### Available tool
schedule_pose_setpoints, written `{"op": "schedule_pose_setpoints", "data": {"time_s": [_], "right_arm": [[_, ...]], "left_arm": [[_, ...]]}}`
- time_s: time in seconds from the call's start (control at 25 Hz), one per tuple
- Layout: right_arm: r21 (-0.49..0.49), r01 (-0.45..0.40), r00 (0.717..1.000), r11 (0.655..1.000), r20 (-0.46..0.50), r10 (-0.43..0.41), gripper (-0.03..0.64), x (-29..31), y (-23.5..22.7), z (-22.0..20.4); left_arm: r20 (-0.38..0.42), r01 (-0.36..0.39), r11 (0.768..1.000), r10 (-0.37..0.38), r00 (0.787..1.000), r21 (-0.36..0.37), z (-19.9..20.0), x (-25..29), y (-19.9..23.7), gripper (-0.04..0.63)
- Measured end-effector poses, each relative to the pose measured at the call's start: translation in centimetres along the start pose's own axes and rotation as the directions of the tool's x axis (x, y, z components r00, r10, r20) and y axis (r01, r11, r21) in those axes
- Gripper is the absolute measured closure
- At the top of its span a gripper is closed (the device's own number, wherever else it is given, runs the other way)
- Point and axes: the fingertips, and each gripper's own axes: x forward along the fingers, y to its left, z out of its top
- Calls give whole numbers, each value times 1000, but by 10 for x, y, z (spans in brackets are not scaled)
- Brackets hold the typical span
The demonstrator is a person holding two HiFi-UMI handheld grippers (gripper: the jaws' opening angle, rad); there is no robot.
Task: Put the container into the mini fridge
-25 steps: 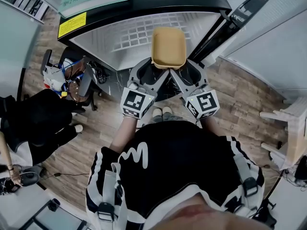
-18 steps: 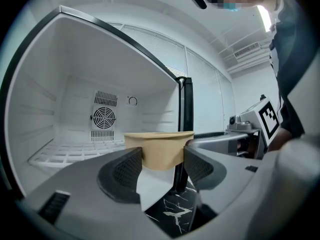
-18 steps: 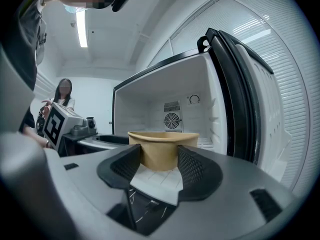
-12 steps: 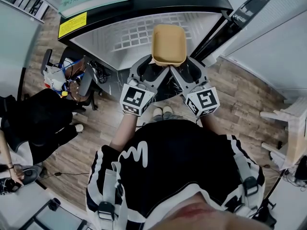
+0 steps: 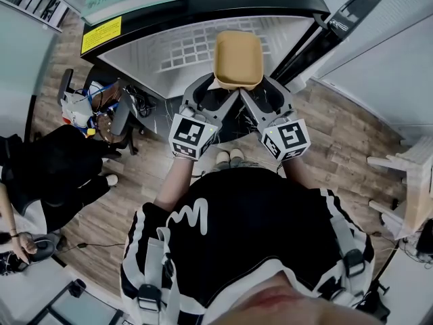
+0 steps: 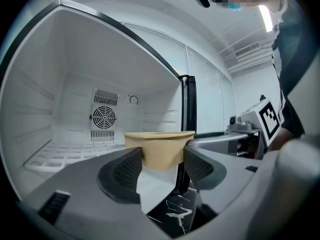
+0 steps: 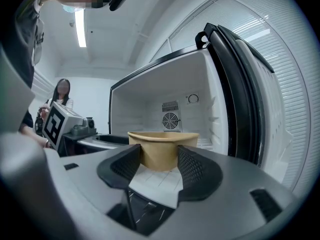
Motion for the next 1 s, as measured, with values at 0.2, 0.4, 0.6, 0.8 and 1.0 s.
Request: {"op": "schedule_pose_setpoints", "data": {"time_s": [0.2,0.4,0.6,0.8,1.0], "right_arm": [[-4,0,1000,1000,-3,0,376,4,-1,0],[-4,1,1000,1000,-4,-1,376,8,-3,1],[-4,3,1000,1000,-5,-3,376,11,-6,0],[2,9,1000,1000,-4,-8,376,14,-8,1],[3,12,1000,1000,-5,-12,376,18,-12,1]], "left_arm": [[-11,-2,1000,2,1000,-10,-1,2,4,328],[-18,-2,1000,2,1000,-13,-2,4,7,328],[-12,-5,1000,5,1000,-14,-1,7,11,328],[-1,-3,1000,3,1000,-15,1,11,13,330],[-21,1,1000,-2,1000,-17,0,14,16,330]]}}
